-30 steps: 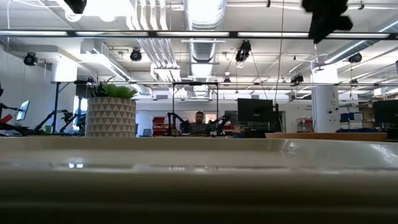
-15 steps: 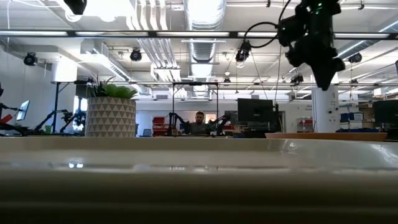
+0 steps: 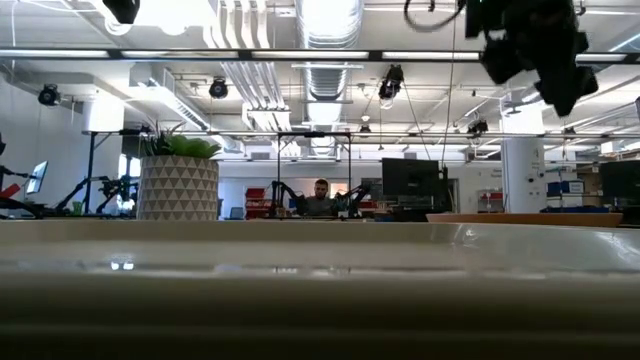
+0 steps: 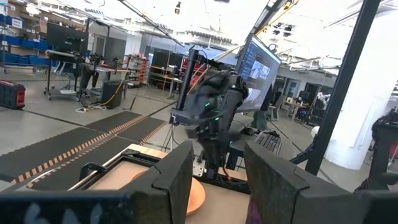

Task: Pick and place plate/cup/fork/spoon on tray
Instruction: Put the violet cup on the gray serving tray

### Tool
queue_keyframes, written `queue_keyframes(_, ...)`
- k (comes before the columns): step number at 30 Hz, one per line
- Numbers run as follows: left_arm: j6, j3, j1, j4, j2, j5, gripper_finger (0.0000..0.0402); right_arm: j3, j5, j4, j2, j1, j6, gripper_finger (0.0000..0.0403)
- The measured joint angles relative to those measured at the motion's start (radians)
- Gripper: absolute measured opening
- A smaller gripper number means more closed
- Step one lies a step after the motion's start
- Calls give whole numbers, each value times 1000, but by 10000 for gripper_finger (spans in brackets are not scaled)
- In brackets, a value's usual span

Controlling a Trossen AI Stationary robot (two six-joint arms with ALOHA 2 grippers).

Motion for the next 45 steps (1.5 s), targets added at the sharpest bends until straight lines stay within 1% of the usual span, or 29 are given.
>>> queue_keyframes(6, 0, 0, 0, -1, 15, 0, 128, 43, 1, 4, -30, 203, 226, 137)
queue_keyframes(10, 0, 0, 0, 1, 26, 0, 128, 58, 19, 7, -21, 342, 347, 137)
queue_keyframes(14, 0, 1, 0, 9, 38, 0, 128, 61, 44, 12, 16, 460, 425, 137)
queue_keyframes(18, 0, 3, 0, 11, 42, 0, 128, 61, 36, 32, 74, 538, 450, 149)
queue_keyframes(23, 0, 1, 0, 10, 42, 1, 128, 67, 42, 42, 151, 579, 436, 185)
queue_keyframes(28, -2, 0, 0, 10, 42, 1, 128, 67, 44, 42, 226, 609, 370, 211)
queue_keyframes(35, -3, 0, 0, 10, 43, 16, 128, 67, 44, 50, 315, 647, 306, 215)
queue_keyframes(45, -1, -4, 0, 34, 42, 31, 128, 67, 71, 159, 414, 651, 236, 215)
